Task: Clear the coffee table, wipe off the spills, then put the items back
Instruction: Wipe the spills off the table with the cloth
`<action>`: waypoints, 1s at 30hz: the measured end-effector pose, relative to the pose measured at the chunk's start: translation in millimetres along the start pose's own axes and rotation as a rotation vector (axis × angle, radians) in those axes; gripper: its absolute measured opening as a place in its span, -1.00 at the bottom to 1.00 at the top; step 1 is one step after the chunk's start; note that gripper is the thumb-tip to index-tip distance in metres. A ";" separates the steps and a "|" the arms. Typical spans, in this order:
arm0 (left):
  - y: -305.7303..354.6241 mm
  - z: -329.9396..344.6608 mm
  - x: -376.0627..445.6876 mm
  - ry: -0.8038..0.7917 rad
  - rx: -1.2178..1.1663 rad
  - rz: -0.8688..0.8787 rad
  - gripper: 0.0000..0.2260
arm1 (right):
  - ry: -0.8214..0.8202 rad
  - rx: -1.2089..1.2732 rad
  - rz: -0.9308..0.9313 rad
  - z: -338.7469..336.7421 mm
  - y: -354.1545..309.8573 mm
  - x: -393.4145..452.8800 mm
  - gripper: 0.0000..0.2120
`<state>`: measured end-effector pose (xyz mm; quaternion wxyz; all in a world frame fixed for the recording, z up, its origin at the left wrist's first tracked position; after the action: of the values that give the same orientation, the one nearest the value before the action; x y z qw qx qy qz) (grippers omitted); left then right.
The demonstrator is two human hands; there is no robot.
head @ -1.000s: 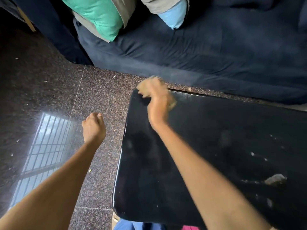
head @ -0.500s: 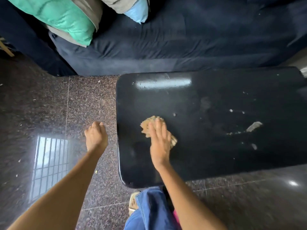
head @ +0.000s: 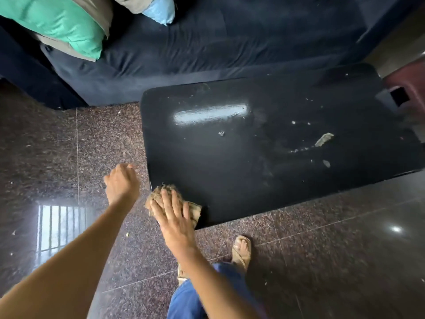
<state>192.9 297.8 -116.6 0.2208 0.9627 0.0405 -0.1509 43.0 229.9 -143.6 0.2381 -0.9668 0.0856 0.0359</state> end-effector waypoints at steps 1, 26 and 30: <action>1.8 1.9 -0.6 0.005 0.010 0.006 -0.63 | -0.007 -0.026 -0.007 11.0 -3.3 -3.0 -0.56; 161.0 87.9 -55.5 0.153 0.107 -0.004 -0.66 | 0.392 -0.164 0.568 -199.0 333.6 -36.0 -0.42; 191.4 106.4 -75.5 0.160 0.123 -0.049 -0.66 | 0.025 -0.093 0.022 -134.1 236.8 -32.7 -0.56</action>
<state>119.8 78.2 -105.5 0.1537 0.9821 0.0724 -0.0809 -28.5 -34.3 -129.0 0.1913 -0.9762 0.0975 0.0305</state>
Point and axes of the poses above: each hand's wrist, its own x-axis towards the middle knuckle, its own z-axis out of the palm, y = z × x, the point moved 3 cm from there along x, towards the middle knuckle, and after that the axes turned 1 degree about x, right-handed, at the moved point
